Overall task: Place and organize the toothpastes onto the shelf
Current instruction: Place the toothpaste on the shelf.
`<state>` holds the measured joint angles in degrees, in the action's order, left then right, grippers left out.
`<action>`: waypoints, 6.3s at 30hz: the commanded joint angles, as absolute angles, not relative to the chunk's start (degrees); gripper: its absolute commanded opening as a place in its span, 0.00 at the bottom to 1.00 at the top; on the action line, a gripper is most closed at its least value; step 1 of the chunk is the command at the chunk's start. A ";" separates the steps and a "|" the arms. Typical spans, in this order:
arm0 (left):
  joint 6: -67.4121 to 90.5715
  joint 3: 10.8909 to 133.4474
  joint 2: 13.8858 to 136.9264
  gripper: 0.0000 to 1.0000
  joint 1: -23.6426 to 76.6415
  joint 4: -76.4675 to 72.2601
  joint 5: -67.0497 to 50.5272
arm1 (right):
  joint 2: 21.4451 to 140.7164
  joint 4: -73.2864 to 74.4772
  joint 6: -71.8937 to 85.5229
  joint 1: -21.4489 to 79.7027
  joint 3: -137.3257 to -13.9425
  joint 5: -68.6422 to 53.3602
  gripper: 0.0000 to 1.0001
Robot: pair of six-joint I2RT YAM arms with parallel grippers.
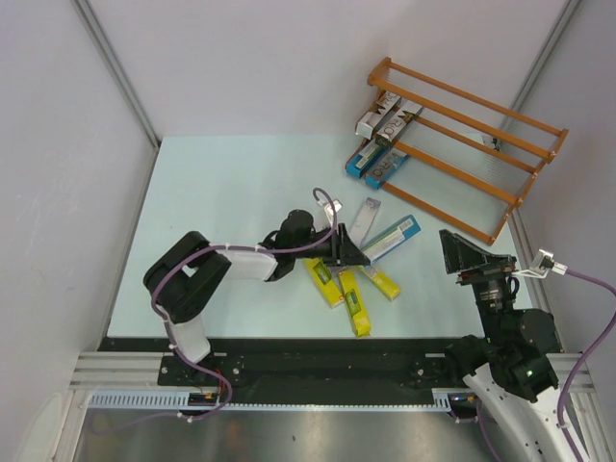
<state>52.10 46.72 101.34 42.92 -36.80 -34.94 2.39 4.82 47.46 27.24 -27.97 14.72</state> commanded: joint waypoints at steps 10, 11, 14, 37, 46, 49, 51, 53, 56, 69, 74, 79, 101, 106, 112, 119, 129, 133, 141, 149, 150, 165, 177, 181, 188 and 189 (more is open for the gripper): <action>55.28 66.08 114.60 0.24 41.13 -33.58 -35.42 | 1.93 6.86 45.35 27.25 -31.29 17.49 1.00; 55.63 67.14 115.22 0.24 41.13 -33.23 -35.42 | 1.93 6.86 45.44 27.25 -31.38 17.32 1.00; 56.86 70.39 117.24 0.24 40.96 -31.65 -34.28 | 1.93 7.21 45.44 27.42 -31.55 17.49 1.00; 67.23 94.04 133.77 0.24 40.25 -29.36 -29.62 | 1.84 10.28 44.21 27.42 -33.40 19.34 1.00; 71.10 100.01 138.69 0.25 40.17 -27.86 -26.81 | 1.93 10.81 43.51 27.60 -33.40 20.30 1.00; 72.51 101.95 140.79 0.25 40.17 -27.60 -26.28 | 1.93 10.90 43.24 27.51 -33.40 20.57 1.00; 73.82 102.83 141.41 0.25 40.17 -28.47 -26.02 | 1.93 10.81 43.07 27.60 -33.40 20.74 1.00; 74.09 104.14 142.29 0.25 40.17 -28.04 -25.23 | 1.93 10.81 42.89 27.60 -33.40 20.92 1.00; 74.18 105.90 143.26 0.25 39.99 -27.16 -24.35 | 1.93 10.81 42.72 27.51 -33.40 21.18 1.00; 75.85 115.92 149.23 0.29 39.20 -20.31 -22.06 | 1.93 10.99 42.10 27.69 -33.40 21.97 1.00; 76.46 116.10 149.85 0.31 38.85 -19.69 -20.92 | 1.93 10.99 42.01 27.77 -33.40 21.88 1.00; 79.10 116.10 151.35 0.33 38.15 -21.27 -20.83 | 1.93 11.16 42.10 27.86 -33.40 22.06 1.00; 75.06 118.66 151.70 0.79 37.09 -15.82 -21.27 | 1.93 11.51 42.45 27.86 -33.40 22.32 1.00; 73.13 114.71 149.68 0.90 37.26 -16.96 -22.49 | 1.93 11.60 42.54 27.86 -33.40 22.41 1.00; 72.86 111.45 148.63 0.92 37.62 -18.37 -25.14 | 1.93 11.60 42.71 27.95 -33.40 22.68 1.00; 65.59 111.35 145.46 0.94 38.06 -8.30 -23.47 | 1.93 11.69 42.89 27.95 -33.40 22.68 1.00; 64.69 109.87 144.49 0.95 37.97 -6.86 -25.66 | 1.93 11.60 43.50 28.04 -33.40 22.24 1.00; 63.20 111.79 145.63 0.95 37.97 -4.06 -26.37 | 1.93 11.51 43.68 27.95 -33.49 21.89 1.00; 59.67 113.46 145.02 0.95 37.88 0.97 -23.55 | 1.85 11.51 44.12 28.04 -33.40 21.80 1.00; 67.84 115.66 147.04 0.90 38.32 -5.97 -26.54 | 2.02 11.60 43.86 27.95 -33.40 22.23 1.00; 68.98 115.66 147.30 0.90 38.41 -8.59 -26.89 | 2.02 11.60 43.94 28.04 -33.40 22.32 1.00; 67.24 124.29 150.12 0.96 39.11 3.69 -22.59 | 1.93 11.69 43.86 28.04 -33.40 22.32 0.99; 56.95 115.06 145.65 1.00 38.76 8.44 -14.15 | 1.93 11.51 44.38 28.04 -33.40 21.88 1.00; 56.34 110.84 143.79 1.00 38.76 6.77 -14.15 | 1.85 11.51 44.47 28.04 -33.40 21.97 1.00; 55.81 105.74 141.24 0.93 39.55 2.65 -15.38 | 1.93 11.60 44.47 28.04 -33.40 22.06 1.00; 55.98 105.30 141.15 0.92 39.72 1.59 -16.25 | 1.93 11.60 44.47 28.04 -33.40 22.06 1.00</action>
<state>59.02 109.38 141.71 39.86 -1.21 -17.56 2.39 12.36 44.12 27.79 -31.33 21.58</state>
